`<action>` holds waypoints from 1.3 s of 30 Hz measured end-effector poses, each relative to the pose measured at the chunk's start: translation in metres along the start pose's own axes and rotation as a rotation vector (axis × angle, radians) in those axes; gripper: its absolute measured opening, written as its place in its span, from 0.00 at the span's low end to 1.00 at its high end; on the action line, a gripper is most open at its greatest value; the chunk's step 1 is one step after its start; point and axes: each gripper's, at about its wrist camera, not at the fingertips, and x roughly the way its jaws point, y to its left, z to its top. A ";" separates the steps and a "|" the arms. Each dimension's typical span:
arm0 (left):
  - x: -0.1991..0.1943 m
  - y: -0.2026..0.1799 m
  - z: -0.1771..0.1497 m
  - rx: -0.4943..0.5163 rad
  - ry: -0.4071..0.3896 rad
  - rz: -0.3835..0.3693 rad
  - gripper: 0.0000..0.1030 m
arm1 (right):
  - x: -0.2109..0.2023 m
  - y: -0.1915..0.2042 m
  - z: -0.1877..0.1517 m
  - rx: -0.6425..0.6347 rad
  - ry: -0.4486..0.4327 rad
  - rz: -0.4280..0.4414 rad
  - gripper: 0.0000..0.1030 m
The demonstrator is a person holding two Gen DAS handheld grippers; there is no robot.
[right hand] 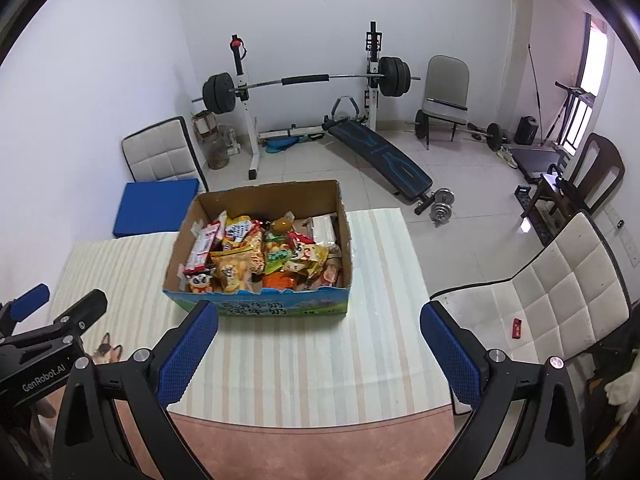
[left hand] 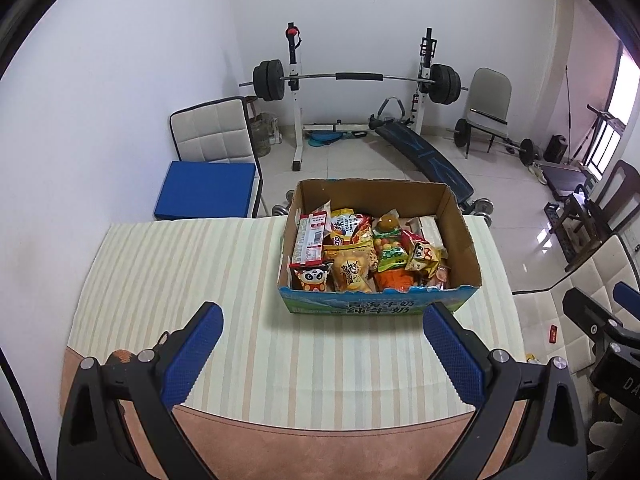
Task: Organize snacks
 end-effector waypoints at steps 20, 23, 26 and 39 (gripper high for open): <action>0.009 -0.008 0.004 -0.010 0.015 -0.002 1.00 | 0.017 -0.004 0.011 -0.018 -0.002 -0.026 1.00; 0.009 -0.009 0.005 -0.010 0.013 -0.003 1.00 | 0.015 -0.004 0.011 -0.018 -0.005 -0.028 1.00; 0.009 -0.010 0.007 -0.009 0.014 -0.003 1.00 | 0.015 -0.004 0.012 -0.020 -0.009 -0.029 1.00; 0.005 -0.014 0.012 0.003 0.005 -0.013 1.00 | 0.014 -0.005 0.014 -0.023 -0.008 -0.028 1.00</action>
